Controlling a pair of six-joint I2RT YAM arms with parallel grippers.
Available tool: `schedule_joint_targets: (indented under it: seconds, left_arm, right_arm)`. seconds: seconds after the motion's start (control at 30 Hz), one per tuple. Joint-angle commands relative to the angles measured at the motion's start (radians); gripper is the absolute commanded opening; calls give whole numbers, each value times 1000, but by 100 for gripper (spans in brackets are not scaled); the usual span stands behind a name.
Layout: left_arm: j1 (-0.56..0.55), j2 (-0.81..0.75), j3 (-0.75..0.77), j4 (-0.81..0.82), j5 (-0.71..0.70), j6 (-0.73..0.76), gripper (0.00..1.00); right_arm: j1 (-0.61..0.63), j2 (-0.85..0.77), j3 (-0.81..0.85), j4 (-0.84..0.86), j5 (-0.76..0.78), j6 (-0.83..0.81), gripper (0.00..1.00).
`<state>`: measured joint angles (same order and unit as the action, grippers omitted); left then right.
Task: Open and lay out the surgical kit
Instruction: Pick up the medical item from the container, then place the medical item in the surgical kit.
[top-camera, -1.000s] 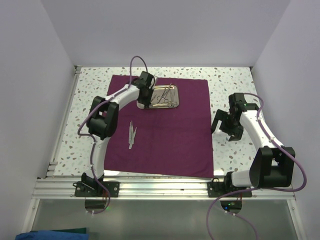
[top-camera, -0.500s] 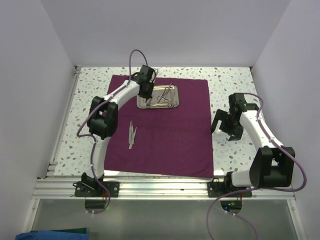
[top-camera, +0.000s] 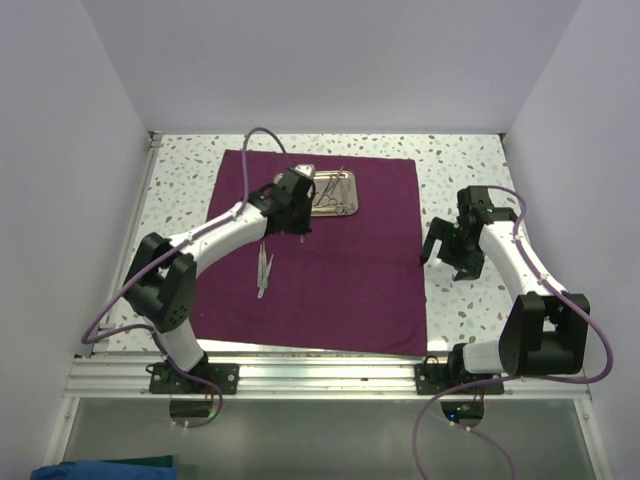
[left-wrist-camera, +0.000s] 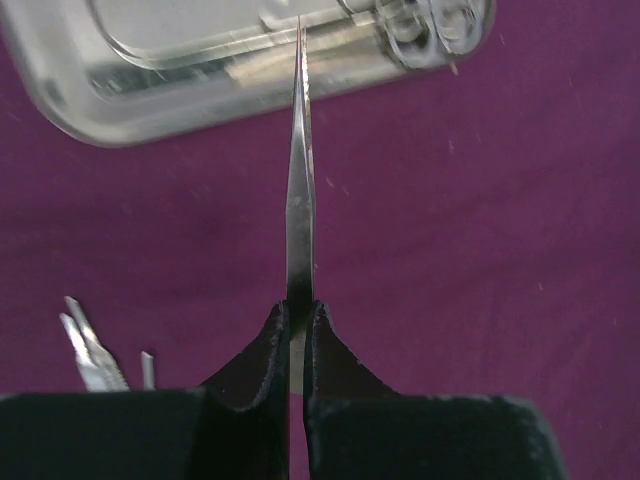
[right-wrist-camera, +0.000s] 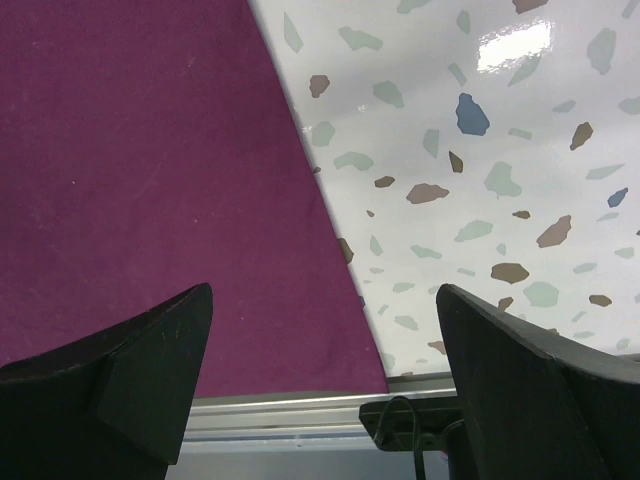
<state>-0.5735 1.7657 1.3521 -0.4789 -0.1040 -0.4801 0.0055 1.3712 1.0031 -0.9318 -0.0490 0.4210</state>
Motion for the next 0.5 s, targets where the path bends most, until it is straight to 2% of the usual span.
schedule_joint_targets:
  seconds: [0.0, 0.17, 0.33, 0.37, 0.4, 0.47]
  left_arm:
    - [-89, -71, -132, 97, -54, -129, 0]
    - [-141, -61, -257, 109, -108, -216, 0]
    - [-144, -34, -280, 106, -111, -235, 0]
    - [-147, -29, -271, 102, -108, -230, 9]
    - [-149, -25, -265, 97, -96, -226, 32]
    - [-154, -25, -234, 91, -85, -207, 50]
  right_arm:
    - [2, -20, -11, 19, -32, -16, 98]
    - [2, -17, -17, 24, -35, -16, 98]
    - [4, -24, -17, 19, -28, -16, 98]
    - [4, -29, -17, 18, -26, -16, 98]
    - [2, -35, -17, 16, -22, -16, 98]
    - [2, -44, -15, 13, -17, -14, 98]
